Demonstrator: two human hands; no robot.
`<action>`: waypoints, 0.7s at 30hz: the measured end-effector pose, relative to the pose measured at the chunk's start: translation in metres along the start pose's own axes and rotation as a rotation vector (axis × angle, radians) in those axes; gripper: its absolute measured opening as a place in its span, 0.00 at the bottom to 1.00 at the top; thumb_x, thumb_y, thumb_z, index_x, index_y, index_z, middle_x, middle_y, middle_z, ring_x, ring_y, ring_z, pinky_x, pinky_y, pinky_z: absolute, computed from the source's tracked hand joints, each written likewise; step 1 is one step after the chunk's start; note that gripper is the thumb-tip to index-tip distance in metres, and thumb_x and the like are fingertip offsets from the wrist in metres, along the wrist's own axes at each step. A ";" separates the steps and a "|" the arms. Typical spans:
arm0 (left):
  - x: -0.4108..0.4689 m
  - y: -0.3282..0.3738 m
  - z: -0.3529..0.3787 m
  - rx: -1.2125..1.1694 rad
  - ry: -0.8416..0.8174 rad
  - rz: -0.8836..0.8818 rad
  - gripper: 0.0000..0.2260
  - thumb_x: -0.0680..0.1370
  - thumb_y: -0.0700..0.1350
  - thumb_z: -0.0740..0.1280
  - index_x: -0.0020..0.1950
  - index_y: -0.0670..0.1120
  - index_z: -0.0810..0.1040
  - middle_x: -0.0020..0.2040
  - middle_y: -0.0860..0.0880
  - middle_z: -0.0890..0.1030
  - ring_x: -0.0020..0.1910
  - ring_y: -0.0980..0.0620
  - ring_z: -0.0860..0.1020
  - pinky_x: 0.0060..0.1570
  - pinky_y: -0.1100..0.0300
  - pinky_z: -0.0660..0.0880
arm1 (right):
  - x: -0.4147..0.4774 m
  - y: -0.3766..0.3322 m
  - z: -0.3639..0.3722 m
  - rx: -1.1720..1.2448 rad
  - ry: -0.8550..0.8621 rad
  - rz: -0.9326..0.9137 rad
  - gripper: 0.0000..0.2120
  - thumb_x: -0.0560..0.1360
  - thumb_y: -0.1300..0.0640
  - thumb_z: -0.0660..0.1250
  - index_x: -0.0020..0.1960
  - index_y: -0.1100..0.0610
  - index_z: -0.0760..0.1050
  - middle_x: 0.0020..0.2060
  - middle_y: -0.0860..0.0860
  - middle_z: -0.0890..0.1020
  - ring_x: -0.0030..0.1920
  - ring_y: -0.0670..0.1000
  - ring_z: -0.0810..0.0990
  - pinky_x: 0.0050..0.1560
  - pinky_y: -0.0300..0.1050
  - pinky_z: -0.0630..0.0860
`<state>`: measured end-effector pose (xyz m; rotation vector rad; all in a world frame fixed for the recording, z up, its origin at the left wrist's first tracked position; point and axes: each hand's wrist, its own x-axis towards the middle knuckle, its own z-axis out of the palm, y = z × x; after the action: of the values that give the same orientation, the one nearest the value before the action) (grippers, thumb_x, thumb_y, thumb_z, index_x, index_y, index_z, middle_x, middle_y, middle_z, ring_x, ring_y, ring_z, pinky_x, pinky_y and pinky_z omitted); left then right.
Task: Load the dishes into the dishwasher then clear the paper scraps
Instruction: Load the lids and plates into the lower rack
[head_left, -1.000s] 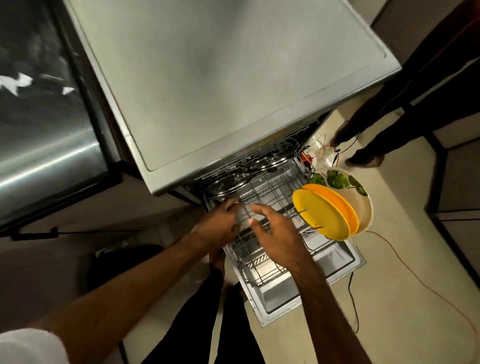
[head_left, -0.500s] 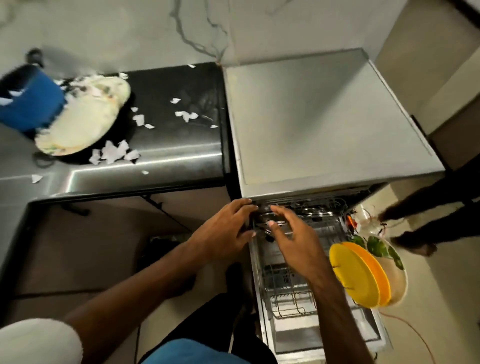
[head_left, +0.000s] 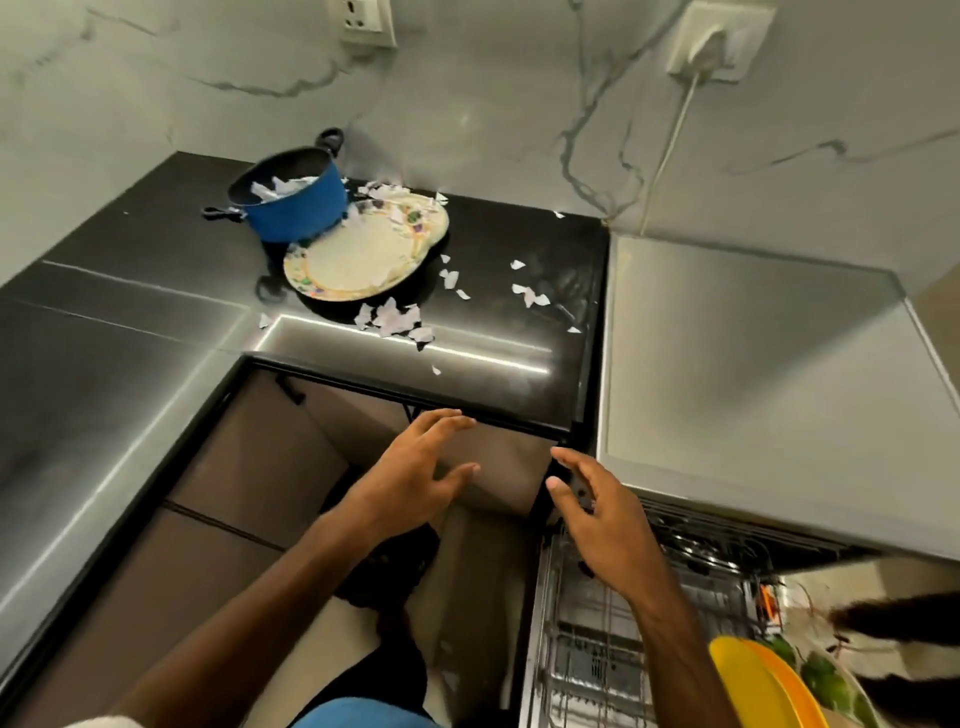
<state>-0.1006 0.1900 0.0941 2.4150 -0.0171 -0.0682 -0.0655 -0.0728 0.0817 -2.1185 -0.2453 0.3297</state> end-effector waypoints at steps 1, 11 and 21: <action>0.000 -0.006 -0.007 -0.012 0.004 -0.011 0.27 0.79 0.56 0.69 0.77 0.57 0.67 0.76 0.57 0.65 0.73 0.57 0.67 0.71 0.53 0.72 | 0.006 -0.007 0.004 -0.005 -0.012 -0.003 0.17 0.82 0.48 0.68 0.71 0.42 0.75 0.66 0.38 0.79 0.64 0.38 0.77 0.69 0.45 0.75; 0.017 -0.077 -0.081 -0.118 0.045 -0.083 0.26 0.79 0.57 0.69 0.75 0.57 0.69 0.73 0.58 0.68 0.69 0.60 0.71 0.67 0.56 0.75 | 0.073 -0.066 0.073 0.034 -0.072 -0.010 0.18 0.82 0.49 0.69 0.71 0.42 0.76 0.65 0.34 0.79 0.67 0.33 0.74 0.73 0.42 0.71; 0.053 -0.141 -0.130 -0.182 0.036 -0.133 0.24 0.79 0.55 0.71 0.74 0.56 0.71 0.71 0.58 0.70 0.66 0.61 0.72 0.62 0.61 0.77 | 0.151 -0.100 0.124 0.045 -0.087 0.010 0.18 0.81 0.48 0.70 0.71 0.40 0.76 0.66 0.37 0.80 0.68 0.37 0.76 0.73 0.48 0.73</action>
<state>-0.0416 0.3804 0.0951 2.2326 0.1594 -0.0839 0.0312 0.1241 0.0813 -2.0643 -0.2756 0.4300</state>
